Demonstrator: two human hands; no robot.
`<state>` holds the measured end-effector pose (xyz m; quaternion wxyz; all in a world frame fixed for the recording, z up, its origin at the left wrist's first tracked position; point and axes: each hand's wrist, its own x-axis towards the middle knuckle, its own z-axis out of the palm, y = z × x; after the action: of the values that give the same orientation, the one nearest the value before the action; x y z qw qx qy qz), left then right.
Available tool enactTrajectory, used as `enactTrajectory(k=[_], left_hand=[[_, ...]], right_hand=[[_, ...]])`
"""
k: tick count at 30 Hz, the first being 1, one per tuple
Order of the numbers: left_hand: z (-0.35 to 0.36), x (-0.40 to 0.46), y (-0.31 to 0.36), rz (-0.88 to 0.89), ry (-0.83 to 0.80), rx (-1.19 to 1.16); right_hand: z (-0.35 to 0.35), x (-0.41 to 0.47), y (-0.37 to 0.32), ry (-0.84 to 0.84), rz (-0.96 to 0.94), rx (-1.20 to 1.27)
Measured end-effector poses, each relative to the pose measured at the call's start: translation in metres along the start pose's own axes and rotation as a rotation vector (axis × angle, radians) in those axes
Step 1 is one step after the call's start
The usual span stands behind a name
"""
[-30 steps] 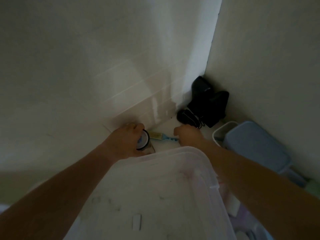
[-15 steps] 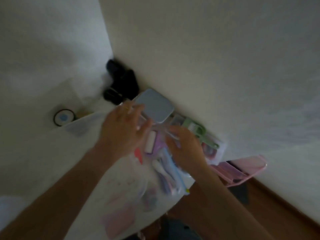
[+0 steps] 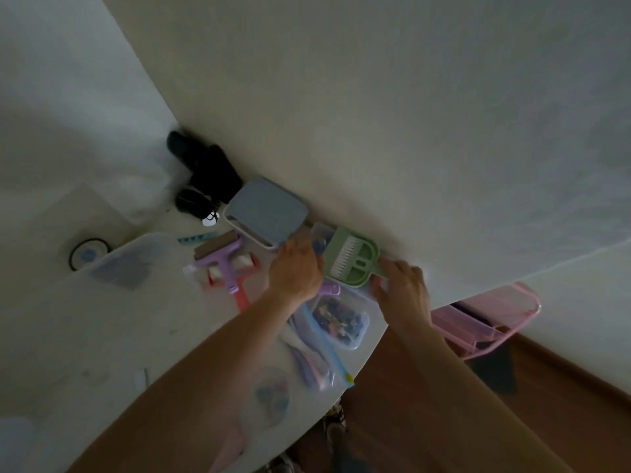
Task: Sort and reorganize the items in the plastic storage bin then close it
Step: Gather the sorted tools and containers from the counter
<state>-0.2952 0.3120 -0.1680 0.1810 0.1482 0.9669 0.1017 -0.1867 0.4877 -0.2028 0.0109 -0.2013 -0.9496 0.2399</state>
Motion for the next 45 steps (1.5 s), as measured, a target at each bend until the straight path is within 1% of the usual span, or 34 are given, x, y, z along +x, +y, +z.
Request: enactTrajectory(k=[1,3,5,6,8,13,15,20,23,26,27,28,30,31,32,34,36,38,41,45], left_hand=[[0.002,0.006,0.0,-0.006,0.015,-0.003],[0.002,0.017,-0.001,-0.027,0.019,-0.036],[-0.001,0.027,-0.001,-0.021,0.003,-0.048],[-0.003,0.03,-0.001,-0.021,-0.004,-0.054],[-0.005,0.037,-0.001,-0.039,-0.027,-0.084],[-0.007,0.039,0.002,-0.053,-0.136,-0.054],[-0.006,0.04,0.001,-0.075,-0.192,-0.066],[-0.008,0.045,-0.002,-0.123,-0.264,-0.098],[-0.005,0.048,-0.003,-0.126,-0.249,-0.105],[-0.002,0.047,-0.003,-0.129,-0.22,-0.105],[0.0,0.047,-0.003,-0.128,-0.209,-0.108],[0.003,0.047,-0.005,-0.12,-0.193,-0.114],[0.009,0.046,-0.005,-0.099,-0.14,-0.128],[0.011,0.047,-0.004,-0.081,-0.109,-0.125],[0.012,0.046,-0.001,-0.064,-0.086,-0.116],[0.013,0.044,0.007,-0.048,-0.055,-0.114],[0.016,0.042,0.011,-0.045,-0.014,-0.113],[0.018,0.043,0.01,-0.064,0.019,-0.153],[0.017,0.039,0.01,-0.05,0.058,-0.204],[-0.006,0.025,0.022,0.009,0.094,-0.306]], right_hand=[[0.005,0.002,0.005,0.012,-0.021,0.02],[0.004,-0.001,0.011,0.089,-0.073,0.095],[-0.006,-0.016,0.012,0.158,-0.114,0.17],[-0.01,-0.028,0.012,0.167,-0.126,0.205],[-0.015,-0.056,0.008,0.136,-0.124,0.263],[0.016,-0.114,-0.013,-0.077,-0.131,0.313],[0.034,-0.122,-0.024,-0.126,-0.149,0.292],[0.075,-0.108,-0.056,-0.041,-0.213,0.128],[0.091,-0.101,-0.062,-0.024,-0.211,0.037],[0.079,-0.104,-0.056,0.019,-0.234,0.057],[0.068,-0.105,-0.05,0.082,-0.2,0.105],[0.056,-0.105,-0.042,0.164,-0.129,0.155],[0.03,-0.092,-0.022,0.31,0.075,0.185],[0.021,-0.08,-0.01,0.348,0.179,0.167],[0.015,-0.065,0.0,0.353,0.268,0.147],[0.01,-0.037,0.016,0.277,0.39,0.153],[0.012,-0.02,0.022,0.194,0.427,0.25],[0.013,-0.017,0.025,0.177,0.413,0.322],[0.004,-0.021,0.026,0.243,0.416,0.386],[-0.025,-0.036,0.022,0.368,0.406,0.399]])
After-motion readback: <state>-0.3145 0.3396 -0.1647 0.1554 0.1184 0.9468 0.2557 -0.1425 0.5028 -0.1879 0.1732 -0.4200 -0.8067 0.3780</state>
